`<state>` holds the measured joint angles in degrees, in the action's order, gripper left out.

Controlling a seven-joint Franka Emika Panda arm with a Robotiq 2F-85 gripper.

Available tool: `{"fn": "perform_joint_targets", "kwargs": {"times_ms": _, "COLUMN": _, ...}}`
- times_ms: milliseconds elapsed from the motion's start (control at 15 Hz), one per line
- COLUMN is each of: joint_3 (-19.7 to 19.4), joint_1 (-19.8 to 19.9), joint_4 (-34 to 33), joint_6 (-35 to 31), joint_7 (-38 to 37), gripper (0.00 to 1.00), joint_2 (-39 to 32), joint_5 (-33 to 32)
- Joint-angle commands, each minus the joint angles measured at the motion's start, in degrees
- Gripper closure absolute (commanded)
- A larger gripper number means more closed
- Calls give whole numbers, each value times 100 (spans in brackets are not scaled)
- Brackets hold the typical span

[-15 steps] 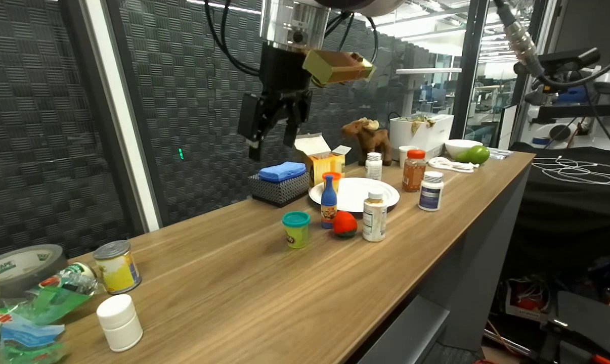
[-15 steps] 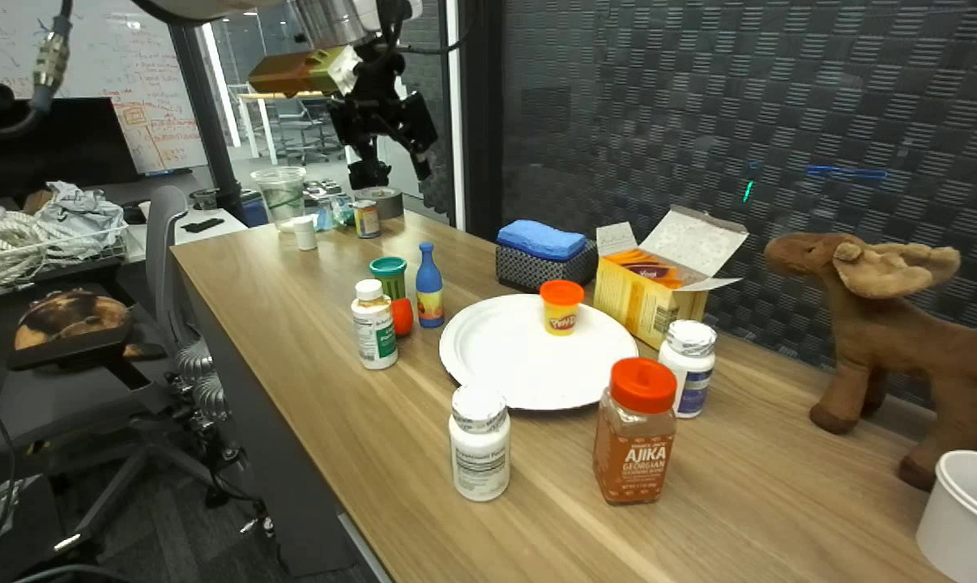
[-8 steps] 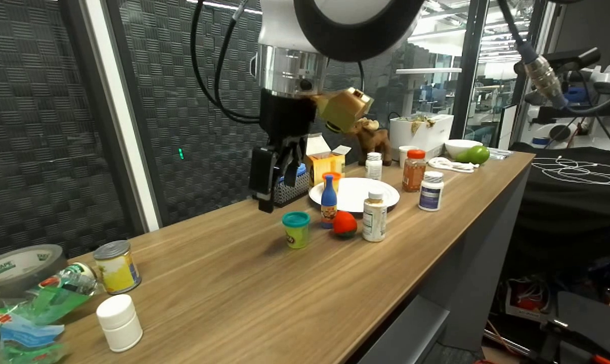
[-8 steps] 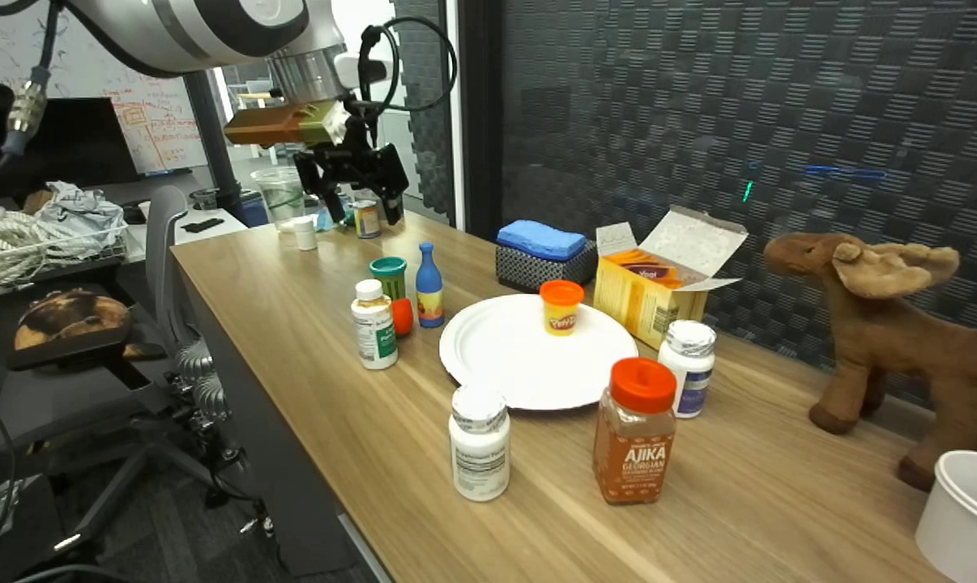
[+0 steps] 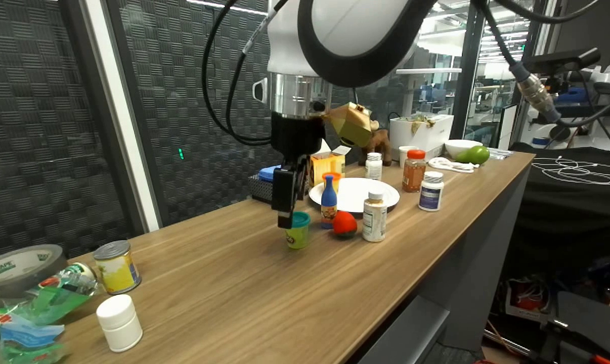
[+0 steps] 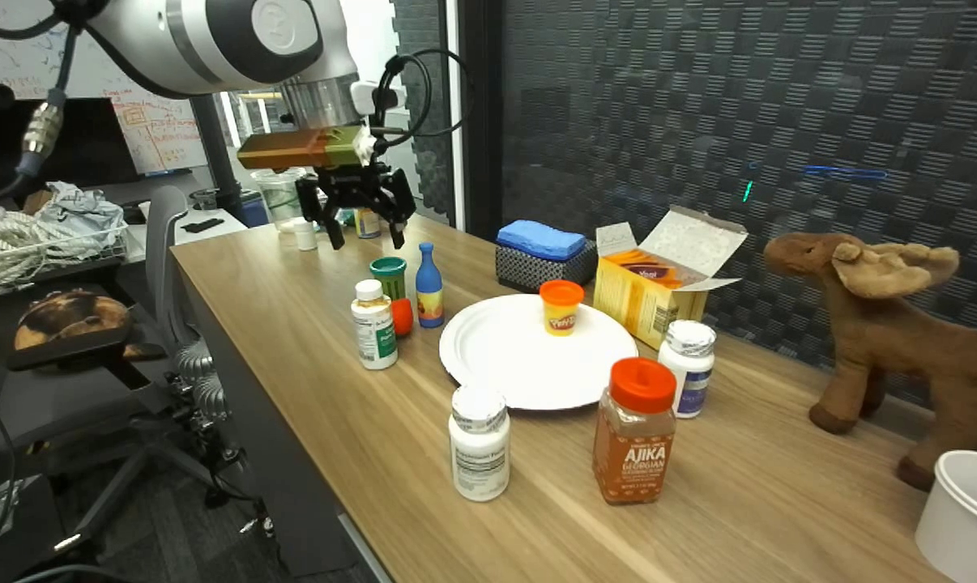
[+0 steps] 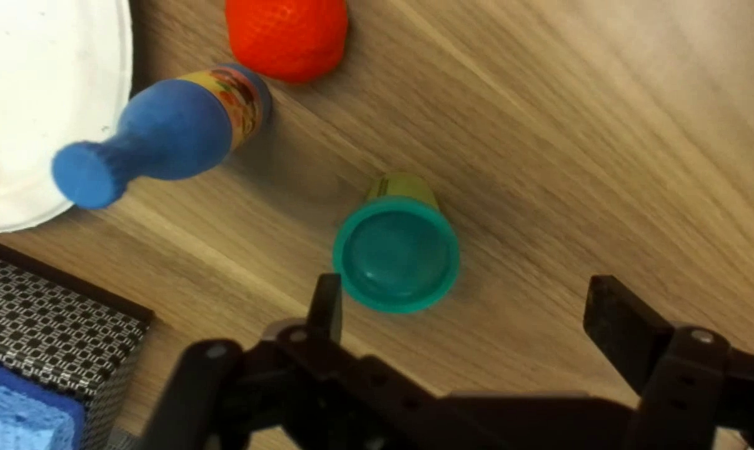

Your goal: Place the containers and the orange toy on the white plate

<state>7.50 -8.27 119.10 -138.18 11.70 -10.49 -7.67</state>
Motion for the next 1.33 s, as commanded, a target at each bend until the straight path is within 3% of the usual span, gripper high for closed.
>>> {"fn": "perform_joint_targets", "kwargs": {"times_ms": 0, "joint_3": 75, "joint_1": 98, "joint_4": -31, "joint_6": 160, "joint_7": 426, "gripper": 0, "joint_2": -63, "joint_5": 189}}
{"fn": "perform_joint_targets", "kwargs": {"times_ms": 400, "joint_3": 56, "joint_1": 145, "joint_4": -94, "joint_6": 283, "joint_7": 592, "gripper": 0, "joint_2": -237, "joint_5": 172}}
{"fn": "perform_joint_targets", "kwargs": {"times_ms": 467, "joint_3": 52, "joint_1": 158, "joint_4": -106, "joint_6": 276, "joint_7": 596, "gripper": 25, "joint_2": -234, "joint_5": 174}}
{"fn": "perform_joint_targets", "kwargs": {"times_ms": 600, "joint_3": 41, "joint_1": 178, "joint_4": -121, "joint_6": 246, "joint_7": 575, "gripper": 32, "joint_2": -231, "joint_5": 165}}
{"fn": "perform_joint_targets", "kwargs": {"times_ms": 867, "joint_3": 24, "joint_1": 211, "joint_4": -154, "joint_6": 214, "joint_7": 539, "gripper": 64, "joint_2": -234, "joint_5": 104}}
{"fn": "perform_joint_targets", "kwargs": {"times_ms": 1000, "joint_3": 24, "joint_1": 200, "joint_4": -168, "joint_6": 192, "joint_7": 515, "gripper": 25, "joint_2": -219, "joint_5": 59}}
{"fn": "perform_joint_targets", "kwargs": {"times_ms": 1067, "joint_3": 23, "joint_1": 192, "joint_4": -166, "joint_6": 169, "joint_7": 506, "gripper": 25, "joint_2": -209, "joint_5": 33}}
{"fn": "perform_joint_targets", "kwargs": {"times_ms": 1267, "joint_3": 13, "joint_1": 159, "joint_4": -163, "joint_6": 93, "joint_7": 479, "gripper": 5, "joint_2": -174, "joint_5": -92}}
